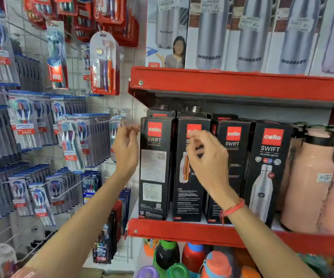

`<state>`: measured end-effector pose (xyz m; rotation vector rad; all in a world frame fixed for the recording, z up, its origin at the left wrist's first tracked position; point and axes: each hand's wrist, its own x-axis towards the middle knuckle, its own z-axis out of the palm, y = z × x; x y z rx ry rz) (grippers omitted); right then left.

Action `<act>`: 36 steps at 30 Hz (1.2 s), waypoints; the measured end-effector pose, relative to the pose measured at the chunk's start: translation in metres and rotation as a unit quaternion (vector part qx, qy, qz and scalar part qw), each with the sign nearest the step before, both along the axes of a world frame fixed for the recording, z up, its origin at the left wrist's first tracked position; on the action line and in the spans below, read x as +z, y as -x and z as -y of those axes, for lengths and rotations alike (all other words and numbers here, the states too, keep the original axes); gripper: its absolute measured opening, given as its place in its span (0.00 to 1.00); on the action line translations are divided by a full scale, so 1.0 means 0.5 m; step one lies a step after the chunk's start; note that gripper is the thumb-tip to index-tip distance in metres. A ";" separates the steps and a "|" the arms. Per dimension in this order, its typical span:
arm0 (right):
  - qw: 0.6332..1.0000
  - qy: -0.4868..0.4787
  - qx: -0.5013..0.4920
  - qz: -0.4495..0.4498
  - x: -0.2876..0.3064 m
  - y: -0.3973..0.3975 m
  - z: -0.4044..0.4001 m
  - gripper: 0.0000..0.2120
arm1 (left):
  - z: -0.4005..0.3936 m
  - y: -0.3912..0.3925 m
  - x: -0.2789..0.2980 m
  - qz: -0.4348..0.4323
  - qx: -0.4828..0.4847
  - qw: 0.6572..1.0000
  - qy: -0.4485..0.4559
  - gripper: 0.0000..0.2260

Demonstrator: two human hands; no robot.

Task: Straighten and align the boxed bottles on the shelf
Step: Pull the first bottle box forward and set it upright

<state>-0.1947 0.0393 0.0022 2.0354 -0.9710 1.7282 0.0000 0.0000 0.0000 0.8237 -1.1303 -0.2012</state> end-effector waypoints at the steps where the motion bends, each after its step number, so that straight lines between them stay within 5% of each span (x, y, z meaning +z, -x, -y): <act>1: 0.999 -0.037 0.033 0.019 -0.023 -0.014 0.005 0.08 | 0.011 -0.010 -0.014 -0.016 -0.026 0.999 -0.041 0.10; 4: 0.988 -0.151 0.029 0.032 -0.107 -0.066 0.008 0.12 | 0.046 -0.031 -0.070 -0.002 -0.136 0.971 -0.195 0.13; 7: 0.970 -0.235 -0.058 -0.026 -0.191 -0.122 0.010 0.27 | 0.078 -0.050 -0.130 0.011 -0.235 0.927 -0.292 0.19; 12: 0.943 -0.313 -0.110 -0.016 -0.208 -0.204 0.005 0.47 | 0.086 -0.057 -0.136 -0.005 -0.312 0.901 -0.303 0.30; 16: 0.948 -0.293 -0.119 -0.012 -0.166 -0.210 0.008 0.53 | 0.052 -0.077 -0.089 0.049 -0.324 0.907 -0.263 0.23; 24: 0.944 -0.329 -0.010 -0.024 -0.097 -0.158 0.015 0.57 | -0.052 -0.110 -0.058 0.098 -0.298 0.931 -0.186 0.17; 30: 0.902 -0.419 0.099 -0.039 -0.073 -0.140 0.042 0.52 | -0.040 -0.095 -0.092 0.092 -0.206 0.964 -0.142 0.29; 36: 0.922 -0.384 0.034 -0.040 -0.077 -0.155 0.082 0.43 | 0.008 -0.062 -0.125 0.084 -0.153 0.977 -0.126 0.34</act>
